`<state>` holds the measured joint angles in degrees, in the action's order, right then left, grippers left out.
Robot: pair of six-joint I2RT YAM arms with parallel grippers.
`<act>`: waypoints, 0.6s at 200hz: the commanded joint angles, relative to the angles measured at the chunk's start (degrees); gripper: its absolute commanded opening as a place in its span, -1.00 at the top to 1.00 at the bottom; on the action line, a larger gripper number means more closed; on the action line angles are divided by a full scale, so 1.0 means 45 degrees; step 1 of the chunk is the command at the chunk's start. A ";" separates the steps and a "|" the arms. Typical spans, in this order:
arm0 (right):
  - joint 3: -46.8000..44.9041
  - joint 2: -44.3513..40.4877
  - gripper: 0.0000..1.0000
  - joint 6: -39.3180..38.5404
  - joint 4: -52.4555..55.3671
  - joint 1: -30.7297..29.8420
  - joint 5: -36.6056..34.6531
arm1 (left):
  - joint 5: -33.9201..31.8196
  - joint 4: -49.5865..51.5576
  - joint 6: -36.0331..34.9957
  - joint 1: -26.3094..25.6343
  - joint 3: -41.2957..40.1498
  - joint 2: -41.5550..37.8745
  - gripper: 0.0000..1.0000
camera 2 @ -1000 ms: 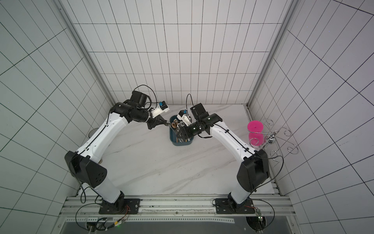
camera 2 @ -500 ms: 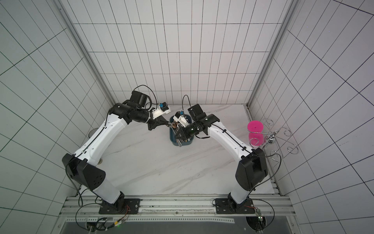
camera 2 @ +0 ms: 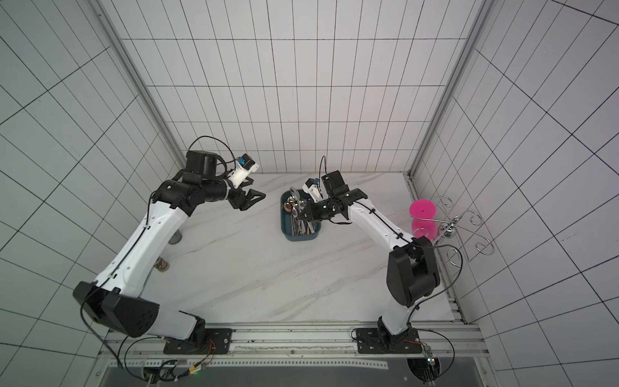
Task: Put the spoon into the storage box
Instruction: Pick up the spoon from the center of the board, then place the spoon in the storage box.
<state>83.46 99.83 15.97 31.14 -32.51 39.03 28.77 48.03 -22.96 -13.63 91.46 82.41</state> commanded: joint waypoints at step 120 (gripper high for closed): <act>0.1990 0.2688 0.23 0.1305 -0.0393 0.0173 -0.2858 | -0.4989 -0.6220 0.5727 0.2852 -0.6658 -0.2177 -0.96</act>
<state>89.82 111.96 22.74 28.45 -32.34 29.32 15.77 27.53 -1.28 -1.13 64.47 73.71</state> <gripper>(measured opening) 0.335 0.981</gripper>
